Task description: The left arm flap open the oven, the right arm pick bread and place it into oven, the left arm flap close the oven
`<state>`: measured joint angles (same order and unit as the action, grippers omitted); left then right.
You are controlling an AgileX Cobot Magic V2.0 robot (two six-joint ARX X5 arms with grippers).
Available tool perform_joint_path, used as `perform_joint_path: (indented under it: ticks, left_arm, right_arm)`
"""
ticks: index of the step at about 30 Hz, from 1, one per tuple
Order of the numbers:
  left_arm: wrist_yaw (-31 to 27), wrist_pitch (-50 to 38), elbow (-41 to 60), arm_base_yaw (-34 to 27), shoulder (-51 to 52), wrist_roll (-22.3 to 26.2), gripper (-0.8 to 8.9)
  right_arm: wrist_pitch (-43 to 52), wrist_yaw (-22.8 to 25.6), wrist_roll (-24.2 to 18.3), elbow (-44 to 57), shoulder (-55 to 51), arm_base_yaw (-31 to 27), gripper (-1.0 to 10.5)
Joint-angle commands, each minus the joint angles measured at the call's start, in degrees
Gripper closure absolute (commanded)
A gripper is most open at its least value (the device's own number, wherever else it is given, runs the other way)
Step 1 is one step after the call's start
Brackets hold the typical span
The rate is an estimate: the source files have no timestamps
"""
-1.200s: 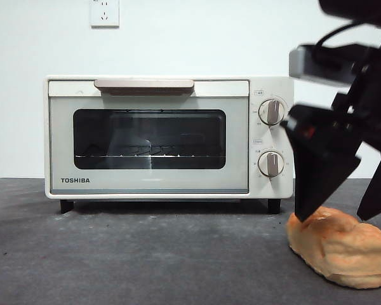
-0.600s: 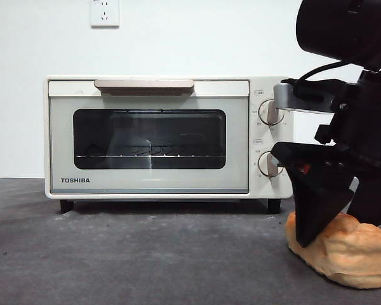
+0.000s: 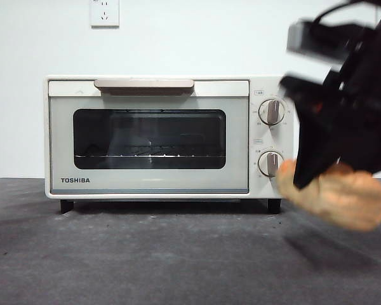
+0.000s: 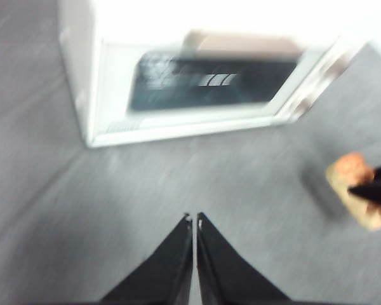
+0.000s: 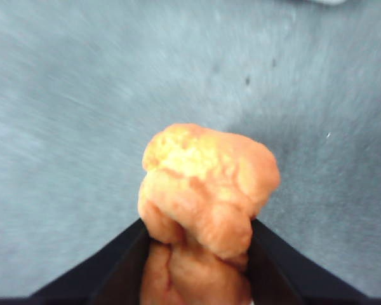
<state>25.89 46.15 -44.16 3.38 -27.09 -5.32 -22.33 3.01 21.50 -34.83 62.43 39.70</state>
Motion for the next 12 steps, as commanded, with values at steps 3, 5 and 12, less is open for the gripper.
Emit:
perform_joint_path:
  ticks: [3, 5, 12]
  left_arm:
    - [0.37, -8.5, -1.31, 3.23, -5.73, -5.35, 7.97]
    - [0.37, -12.98, -2.19, 5.75, -9.99, -6.86, 7.97]
    - [-0.61, -22.34, -9.2, 12.17, -23.87, -7.19, 7.98]
  right_arm:
    - [-3.63, -0.13, 0.31, -2.34, -7.65, 0.46, 7.5]
    - [-5.7, -0.15, -0.04, -3.76, -10.78, 0.46, 7.5]
    - [-10.32, -0.15, -1.01, -7.69, -15.65, 0.46, 7.5]
